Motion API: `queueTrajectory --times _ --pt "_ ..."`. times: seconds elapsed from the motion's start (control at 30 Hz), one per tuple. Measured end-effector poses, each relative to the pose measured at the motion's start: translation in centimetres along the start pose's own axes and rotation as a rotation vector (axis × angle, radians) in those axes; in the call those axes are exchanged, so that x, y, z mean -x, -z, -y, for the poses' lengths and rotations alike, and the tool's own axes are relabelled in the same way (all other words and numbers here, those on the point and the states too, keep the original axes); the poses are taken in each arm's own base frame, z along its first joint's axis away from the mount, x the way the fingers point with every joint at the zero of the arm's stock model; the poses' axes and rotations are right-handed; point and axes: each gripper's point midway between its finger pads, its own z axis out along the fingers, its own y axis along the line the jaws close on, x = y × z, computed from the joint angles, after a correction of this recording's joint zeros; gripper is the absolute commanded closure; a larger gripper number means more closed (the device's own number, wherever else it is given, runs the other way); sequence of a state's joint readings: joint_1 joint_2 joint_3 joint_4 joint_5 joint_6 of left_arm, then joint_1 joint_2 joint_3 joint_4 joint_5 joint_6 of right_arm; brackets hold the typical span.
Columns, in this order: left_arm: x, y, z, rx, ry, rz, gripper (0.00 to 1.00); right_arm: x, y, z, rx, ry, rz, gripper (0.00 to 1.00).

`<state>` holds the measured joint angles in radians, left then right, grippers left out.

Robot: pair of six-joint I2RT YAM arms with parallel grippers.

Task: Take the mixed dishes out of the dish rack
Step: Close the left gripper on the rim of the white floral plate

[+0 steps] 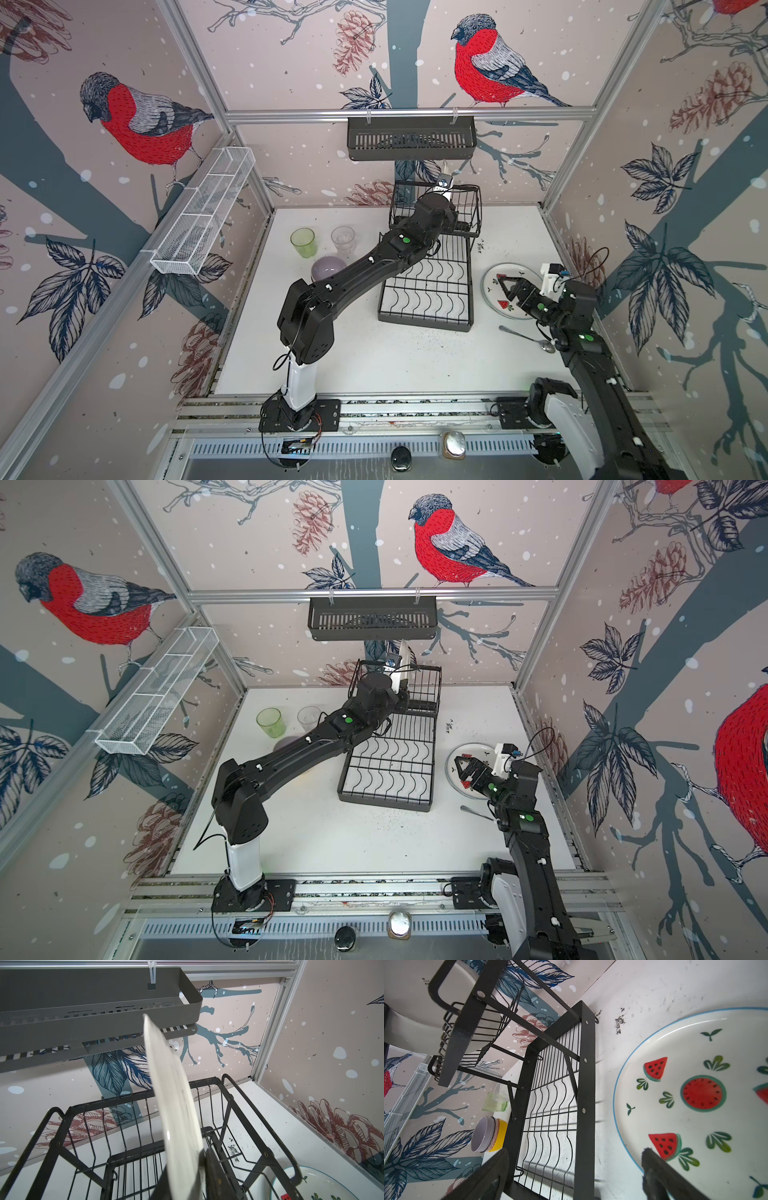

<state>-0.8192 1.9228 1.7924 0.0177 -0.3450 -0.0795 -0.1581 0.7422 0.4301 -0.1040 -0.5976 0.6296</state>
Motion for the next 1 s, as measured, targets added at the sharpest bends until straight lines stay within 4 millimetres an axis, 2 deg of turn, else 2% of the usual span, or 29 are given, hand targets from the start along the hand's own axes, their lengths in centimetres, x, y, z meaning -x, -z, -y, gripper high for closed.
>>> queueTrajectory --times 0.13,0.2,0.23,0.27,0.43,1.0 --pt "0.3 -0.3 0.2 -0.005 -0.006 0.005 0.82 0.0 0.1 0.0 -0.002 0.002 0.006 0.0" --pt "0.2 -0.5 0.7 -0.026 -0.007 0.002 0.96 0.1 0.1 0.1 -0.005 0.0 0.01 0.0" --pt "0.2 -0.6 1.1 -0.045 0.002 -0.001 1.0 0.1 0.1 0.1 -0.008 0.0 0.012 0.0" --pt "0.2 -0.6 1.5 -0.068 0.005 0.002 1.0 0.2 0.1 0.1 -0.011 0.0 0.014 0.0" --pt "0.4 -0.7 0.8 -0.033 -0.03 -0.001 1.0 0.2 0.2 0.2 -0.012 0.0 0.018 0.01" --pt "0.8 -0.4 1.0 -0.043 -0.098 0.007 1.0 0.6 0.6 -0.3 -0.006 -0.006 0.037 0.0"
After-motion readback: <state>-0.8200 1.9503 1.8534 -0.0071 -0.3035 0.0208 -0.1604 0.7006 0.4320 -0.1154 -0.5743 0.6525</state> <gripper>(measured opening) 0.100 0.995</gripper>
